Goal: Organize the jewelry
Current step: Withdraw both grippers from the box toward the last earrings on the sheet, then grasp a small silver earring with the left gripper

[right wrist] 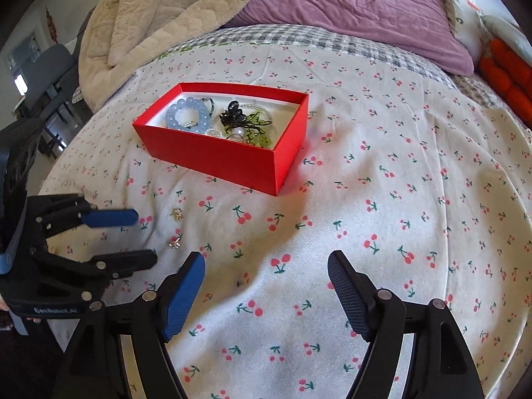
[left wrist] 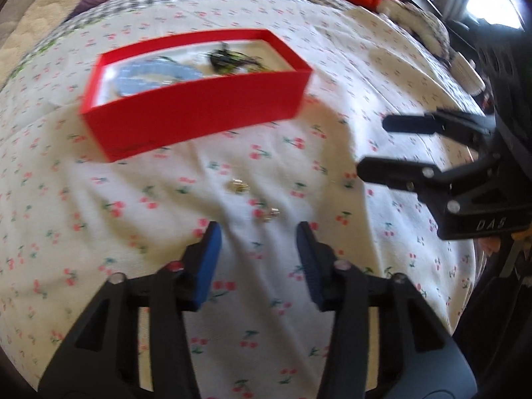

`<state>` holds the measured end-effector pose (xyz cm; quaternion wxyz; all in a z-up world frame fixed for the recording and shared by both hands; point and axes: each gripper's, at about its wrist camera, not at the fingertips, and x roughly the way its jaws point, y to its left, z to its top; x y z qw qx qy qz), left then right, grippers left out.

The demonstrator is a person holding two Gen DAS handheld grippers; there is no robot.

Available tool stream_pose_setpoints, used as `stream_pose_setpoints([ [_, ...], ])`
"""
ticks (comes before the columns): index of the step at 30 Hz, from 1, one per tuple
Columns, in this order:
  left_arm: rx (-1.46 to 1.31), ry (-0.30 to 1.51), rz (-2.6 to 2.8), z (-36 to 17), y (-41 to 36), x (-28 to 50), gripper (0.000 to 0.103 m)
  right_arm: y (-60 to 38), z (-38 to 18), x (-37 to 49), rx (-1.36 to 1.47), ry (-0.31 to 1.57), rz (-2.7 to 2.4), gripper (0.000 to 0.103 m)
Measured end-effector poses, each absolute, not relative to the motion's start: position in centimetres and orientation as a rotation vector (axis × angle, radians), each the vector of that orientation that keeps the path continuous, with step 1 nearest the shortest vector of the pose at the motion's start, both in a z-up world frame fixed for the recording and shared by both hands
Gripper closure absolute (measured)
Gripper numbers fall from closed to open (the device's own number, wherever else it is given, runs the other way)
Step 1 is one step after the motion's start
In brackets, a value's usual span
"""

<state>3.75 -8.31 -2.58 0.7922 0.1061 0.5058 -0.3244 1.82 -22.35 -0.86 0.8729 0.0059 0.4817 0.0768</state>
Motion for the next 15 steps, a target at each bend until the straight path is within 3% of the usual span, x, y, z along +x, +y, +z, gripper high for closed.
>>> stream_pose_setpoints([
  [9,0.268,1.087,-0.708,-3.7,-10.5,3.7,0.073,-23.2,-0.7,1.7,0.036,1.001,0.147,0.025],
  [11,0.292,1.080,-0.703,-3.9,-10.7,3.6,0.078,-23.2,-0.7,1.8,0.037,1.000,0.150,0.025],
  [13,0.321,1.073,-0.691,-3.9,-10.9,3.5,0.090,-23.2,-0.7,1.8,0.037,1.000,0.150,0.025],
  [15,0.324,1.078,-0.690,-3.8,-10.8,3.5,0.093,-23.1,-0.7,1.8,0.035,1.001,0.150,0.025],
])
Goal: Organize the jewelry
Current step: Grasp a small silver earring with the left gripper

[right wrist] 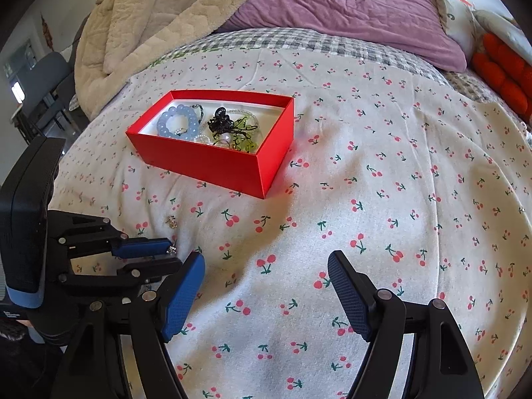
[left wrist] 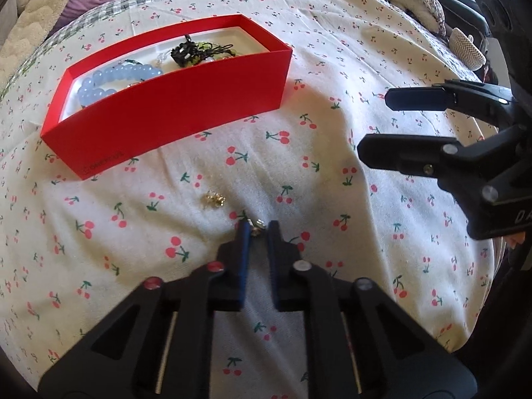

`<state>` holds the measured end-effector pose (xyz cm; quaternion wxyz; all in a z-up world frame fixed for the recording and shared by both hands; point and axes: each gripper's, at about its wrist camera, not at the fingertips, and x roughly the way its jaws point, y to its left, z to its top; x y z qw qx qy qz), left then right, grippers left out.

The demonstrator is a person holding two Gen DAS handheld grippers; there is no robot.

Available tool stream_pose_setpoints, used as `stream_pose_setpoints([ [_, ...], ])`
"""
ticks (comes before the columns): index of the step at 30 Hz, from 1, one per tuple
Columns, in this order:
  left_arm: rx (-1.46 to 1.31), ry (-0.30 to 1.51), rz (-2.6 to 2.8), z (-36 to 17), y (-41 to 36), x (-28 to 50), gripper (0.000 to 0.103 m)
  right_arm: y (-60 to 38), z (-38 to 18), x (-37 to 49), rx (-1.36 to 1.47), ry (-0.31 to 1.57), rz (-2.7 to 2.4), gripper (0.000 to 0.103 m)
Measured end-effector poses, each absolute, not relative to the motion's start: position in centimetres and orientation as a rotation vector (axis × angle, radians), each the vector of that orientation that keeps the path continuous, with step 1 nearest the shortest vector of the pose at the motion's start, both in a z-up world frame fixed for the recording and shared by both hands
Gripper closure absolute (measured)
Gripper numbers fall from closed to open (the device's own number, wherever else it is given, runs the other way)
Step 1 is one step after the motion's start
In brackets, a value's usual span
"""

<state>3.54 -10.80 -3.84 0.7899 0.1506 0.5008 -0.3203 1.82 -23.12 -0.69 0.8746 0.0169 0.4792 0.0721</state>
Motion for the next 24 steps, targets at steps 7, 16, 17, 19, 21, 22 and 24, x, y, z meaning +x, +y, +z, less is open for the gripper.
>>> stream_pose_setpoints([
  [7,0.320,1.076,-0.665,-3.1,-9.2,3.5,0.093,-21.9,-0.8,2.2,0.014,1.008,0.174,0.025],
  [16,0.268,1.063,-0.595,-1.9,-5.3,4.3,0.093,-19.2,-1.6,3.1,-0.034,1.027,0.219,0.025],
  [17,0.264,1.064,-0.587,-1.8,-5.0,4.4,0.093,-18.8,-1.7,3.3,-0.041,1.030,0.224,0.025],
  [19,0.251,1.069,-0.568,-1.8,-4.2,4.6,0.093,-18.0,-2.0,3.6,-0.055,1.038,0.237,0.025],
  [21,0.241,1.073,-0.558,-1.9,-3.7,4.8,0.093,-17.2,-2.3,3.9,-0.070,1.043,0.250,0.025],
  [22,0.235,1.077,-0.554,-1.9,-3.4,4.9,0.093,-16.7,-2.5,4.0,-0.078,1.048,0.260,0.025],
  [24,0.229,1.079,-0.548,-1.9,-2.8,4.9,0.093,-15.9,-2.9,4.3,-0.085,1.060,0.277,0.025],
])
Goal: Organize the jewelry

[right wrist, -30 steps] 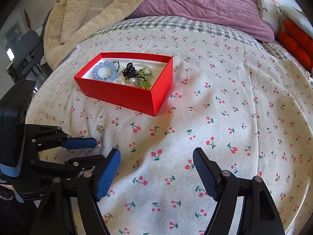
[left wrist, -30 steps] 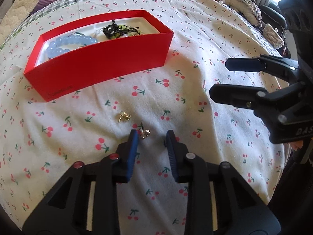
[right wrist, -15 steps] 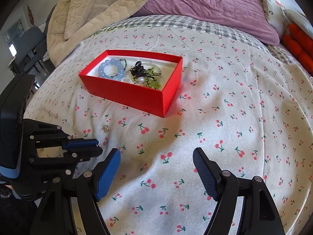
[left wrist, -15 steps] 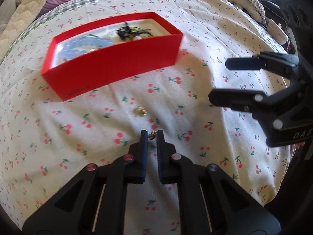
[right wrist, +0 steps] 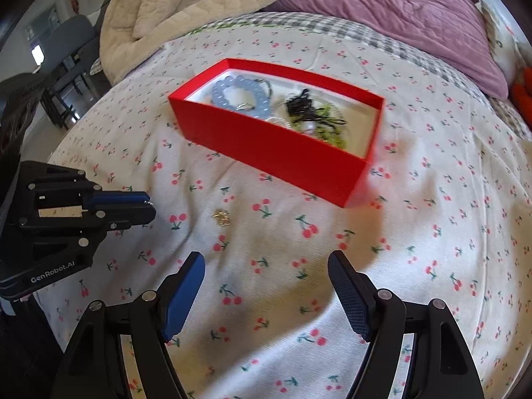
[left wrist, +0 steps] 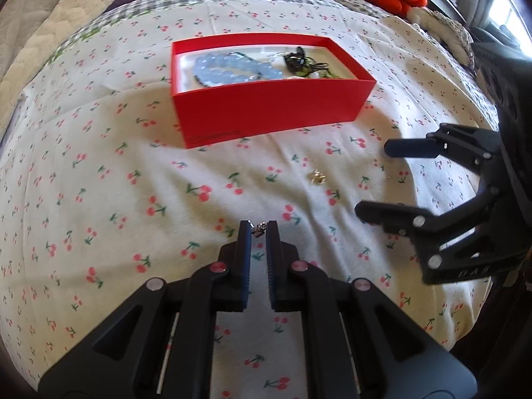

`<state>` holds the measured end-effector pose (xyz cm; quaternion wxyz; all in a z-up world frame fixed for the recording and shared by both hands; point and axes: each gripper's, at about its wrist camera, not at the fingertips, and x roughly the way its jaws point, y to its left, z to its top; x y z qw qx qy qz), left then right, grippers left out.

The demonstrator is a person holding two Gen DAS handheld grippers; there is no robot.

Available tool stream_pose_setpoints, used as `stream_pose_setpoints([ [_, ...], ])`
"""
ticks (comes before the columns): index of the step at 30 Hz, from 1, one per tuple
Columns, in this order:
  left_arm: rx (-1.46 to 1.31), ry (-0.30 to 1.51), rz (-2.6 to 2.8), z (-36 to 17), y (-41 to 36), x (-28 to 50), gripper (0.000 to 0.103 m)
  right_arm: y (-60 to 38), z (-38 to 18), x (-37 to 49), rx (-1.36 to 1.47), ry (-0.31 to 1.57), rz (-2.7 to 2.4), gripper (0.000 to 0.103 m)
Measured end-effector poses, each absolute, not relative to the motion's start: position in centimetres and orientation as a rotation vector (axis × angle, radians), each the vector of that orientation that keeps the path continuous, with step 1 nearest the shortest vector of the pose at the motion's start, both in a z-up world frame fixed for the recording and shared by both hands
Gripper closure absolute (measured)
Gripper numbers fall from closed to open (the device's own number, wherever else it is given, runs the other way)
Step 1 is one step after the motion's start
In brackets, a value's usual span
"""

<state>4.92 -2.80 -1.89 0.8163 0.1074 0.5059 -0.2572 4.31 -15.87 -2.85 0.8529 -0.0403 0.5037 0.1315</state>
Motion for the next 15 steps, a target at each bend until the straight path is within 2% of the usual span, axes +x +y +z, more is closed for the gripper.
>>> stream_pose_setpoints([
  [9,0.206,1.082,-0.527,-1.7,-1.4,5.2,0.093,-12.9,-4.1,5.5,-0.156,1.064,0.322,0.027],
  [15,0.190,1.088,-0.516,-1.7,-0.3,5.5,0.093,-11.4,-4.3,6.1,-0.207,1.053,0.362,0.053],
])
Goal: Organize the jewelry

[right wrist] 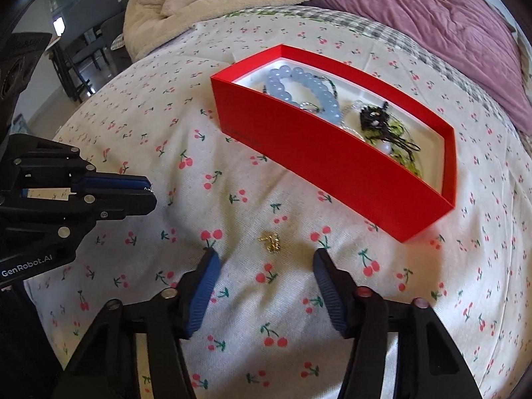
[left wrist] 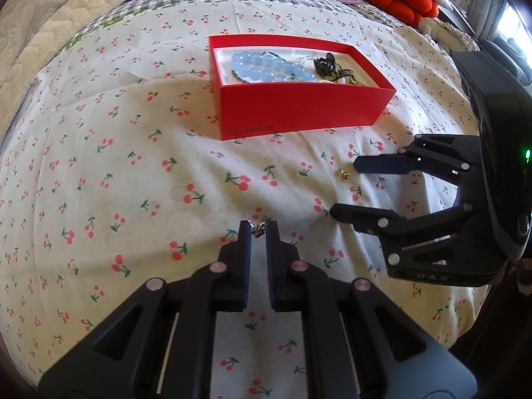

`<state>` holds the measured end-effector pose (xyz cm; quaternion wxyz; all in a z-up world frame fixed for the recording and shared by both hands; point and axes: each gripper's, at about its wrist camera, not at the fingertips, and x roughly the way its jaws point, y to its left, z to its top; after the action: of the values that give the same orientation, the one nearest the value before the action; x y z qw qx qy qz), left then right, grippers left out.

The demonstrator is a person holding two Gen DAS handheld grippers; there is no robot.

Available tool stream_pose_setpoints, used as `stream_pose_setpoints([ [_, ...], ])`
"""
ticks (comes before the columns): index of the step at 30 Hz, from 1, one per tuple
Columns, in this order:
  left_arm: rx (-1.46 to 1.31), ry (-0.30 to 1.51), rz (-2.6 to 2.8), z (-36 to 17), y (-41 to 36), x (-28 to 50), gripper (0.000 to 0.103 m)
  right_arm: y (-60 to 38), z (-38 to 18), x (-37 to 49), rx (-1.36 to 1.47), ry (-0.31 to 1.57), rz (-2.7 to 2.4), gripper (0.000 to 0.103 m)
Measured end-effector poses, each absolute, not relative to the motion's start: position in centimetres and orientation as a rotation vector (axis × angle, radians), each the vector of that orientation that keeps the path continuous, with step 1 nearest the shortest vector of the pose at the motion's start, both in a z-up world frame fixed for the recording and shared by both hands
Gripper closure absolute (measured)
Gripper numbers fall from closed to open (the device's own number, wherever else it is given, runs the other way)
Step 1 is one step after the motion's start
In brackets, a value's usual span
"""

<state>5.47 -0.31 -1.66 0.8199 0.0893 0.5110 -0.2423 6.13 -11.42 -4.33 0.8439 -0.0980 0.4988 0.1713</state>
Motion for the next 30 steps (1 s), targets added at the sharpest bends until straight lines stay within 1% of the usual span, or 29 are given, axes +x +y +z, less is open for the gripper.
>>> stream_pose_setpoints([
  [2,0.186,1.089,-0.513,-1.6,0.0,5.5,0.093,-11.1,-4.4,6.2,-0.223,1.050,0.373,0.062],
  [3,0.185,1.090,-0.512,-1.6,0.1,5.5,0.093,-10.9,-4.4,6.2,-0.228,1.048,0.376,0.064],
  [5,0.183,1.090,-0.511,-1.6,0.2,5.5,0.093,-10.8,-4.5,6.3,-0.225,1.048,0.380,0.071],
  [12,0.190,1.090,-0.513,-1.7,0.1,5.2,0.093,-10.8,-4.4,6.8,-0.212,1.052,0.376,0.078],
  [17,0.190,1.089,-0.513,-1.6,0.0,5.2,0.093,-11.3,-4.5,7.2,-0.190,1.053,0.355,0.092],
  [20,0.188,1.085,-0.514,-1.4,-0.1,5.3,0.093,-11.5,-4.2,7.3,-0.184,1.048,0.345,0.096],
  [30,0.163,1.068,-0.493,-0.7,0.1,6.0,0.093,-12.8,-2.3,6.4,-0.148,0.997,0.321,0.097],
])
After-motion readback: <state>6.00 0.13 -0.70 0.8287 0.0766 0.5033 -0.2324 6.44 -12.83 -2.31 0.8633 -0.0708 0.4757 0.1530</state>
